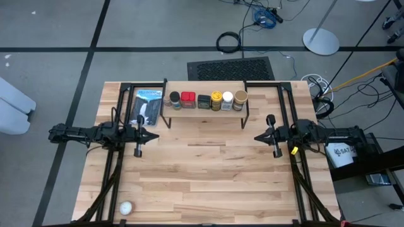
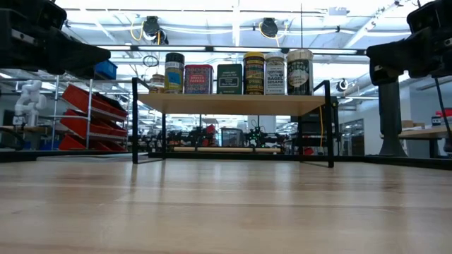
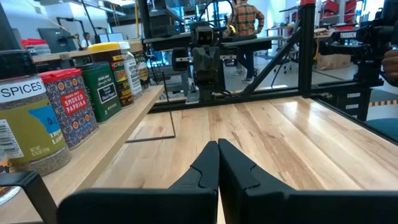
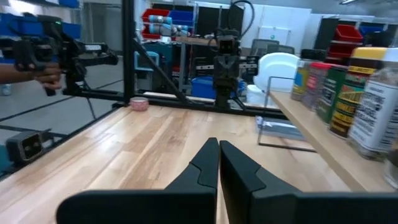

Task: Shelf spices
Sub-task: Return to Home Position

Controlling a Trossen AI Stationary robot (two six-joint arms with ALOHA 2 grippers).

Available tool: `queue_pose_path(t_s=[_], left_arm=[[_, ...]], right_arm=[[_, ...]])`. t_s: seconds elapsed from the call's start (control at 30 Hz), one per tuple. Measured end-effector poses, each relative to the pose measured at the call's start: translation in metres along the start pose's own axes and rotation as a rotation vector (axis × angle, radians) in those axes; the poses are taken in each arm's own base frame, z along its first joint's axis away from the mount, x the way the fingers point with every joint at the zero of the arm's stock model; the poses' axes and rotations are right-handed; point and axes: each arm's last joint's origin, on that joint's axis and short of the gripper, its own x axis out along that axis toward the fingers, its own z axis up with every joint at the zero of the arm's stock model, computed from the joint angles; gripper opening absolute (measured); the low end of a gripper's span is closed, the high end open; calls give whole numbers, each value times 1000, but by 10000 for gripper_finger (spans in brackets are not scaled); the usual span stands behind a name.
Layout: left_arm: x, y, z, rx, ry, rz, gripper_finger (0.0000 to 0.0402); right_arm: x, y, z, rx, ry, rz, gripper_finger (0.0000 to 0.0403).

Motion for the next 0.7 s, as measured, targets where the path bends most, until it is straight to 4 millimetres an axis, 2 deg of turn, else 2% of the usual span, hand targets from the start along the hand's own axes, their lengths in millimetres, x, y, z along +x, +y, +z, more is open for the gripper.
queue_pose_path(t_s=[0.17,0.43,0.7], left_arm=[[0,0,0,-3,0,0,0],[0,0,0,-24,1,0,0],[0,0,0,-19,1,4,1]], right_arm=[[0,0,0,12,-1,-2,0],[0,-3,0,15,3,-102,0],[0,-3,-2,31,24,-103,0]])
